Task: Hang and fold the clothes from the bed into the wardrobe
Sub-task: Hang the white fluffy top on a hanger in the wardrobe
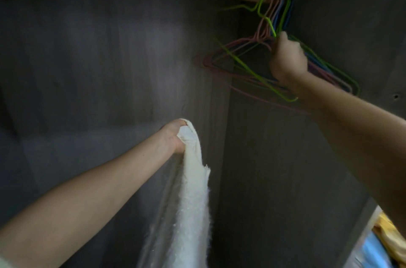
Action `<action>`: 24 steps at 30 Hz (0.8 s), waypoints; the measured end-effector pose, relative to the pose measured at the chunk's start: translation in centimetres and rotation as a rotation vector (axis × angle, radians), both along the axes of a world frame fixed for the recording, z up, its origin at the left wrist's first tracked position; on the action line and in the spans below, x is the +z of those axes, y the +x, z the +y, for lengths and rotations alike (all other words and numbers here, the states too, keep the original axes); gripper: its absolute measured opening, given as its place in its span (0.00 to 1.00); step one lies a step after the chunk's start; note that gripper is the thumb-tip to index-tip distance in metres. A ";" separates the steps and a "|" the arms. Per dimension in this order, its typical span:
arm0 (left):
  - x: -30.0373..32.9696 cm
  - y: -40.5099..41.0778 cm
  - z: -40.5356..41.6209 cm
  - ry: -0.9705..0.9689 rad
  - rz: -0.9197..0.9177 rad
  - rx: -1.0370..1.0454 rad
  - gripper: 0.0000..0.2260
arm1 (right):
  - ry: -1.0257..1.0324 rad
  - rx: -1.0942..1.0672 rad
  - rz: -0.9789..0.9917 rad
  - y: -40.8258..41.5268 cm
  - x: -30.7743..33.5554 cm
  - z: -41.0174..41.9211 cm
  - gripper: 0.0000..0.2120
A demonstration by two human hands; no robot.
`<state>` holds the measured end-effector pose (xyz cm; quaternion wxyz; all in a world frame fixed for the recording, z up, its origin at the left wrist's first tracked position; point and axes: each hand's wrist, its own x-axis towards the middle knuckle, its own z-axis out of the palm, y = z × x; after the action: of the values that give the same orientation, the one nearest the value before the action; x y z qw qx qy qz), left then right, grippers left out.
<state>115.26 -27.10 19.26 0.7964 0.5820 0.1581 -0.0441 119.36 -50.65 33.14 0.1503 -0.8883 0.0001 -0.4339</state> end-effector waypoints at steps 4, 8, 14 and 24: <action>-0.7 0.0 0.3 -0.042 0.009 0.003 0.22 | 0.338 0.299 -0.064 -1.7 -7.7 1.7 0.07; -2.6 -0.8 -0.2 0.052 0.057 -0.117 0.20 | 0.911 0.657 0.192 -4.1 -15.0 3.4 0.05; -5.9 -2.2 -0.4 0.177 0.137 -0.157 0.14 | 1.245 0.897 0.260 -7.7 -16.2 3.3 0.15; -6.0 -3.3 -3.1 0.173 0.112 -0.329 0.16 | 1.511 1.244 0.124 -12.7 -14.6 2.8 0.27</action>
<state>111.94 -30.16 13.22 0.7154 0.6630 0.1081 -0.1925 106.71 -47.81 18.58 0.8809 -0.4211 -0.1825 -0.1158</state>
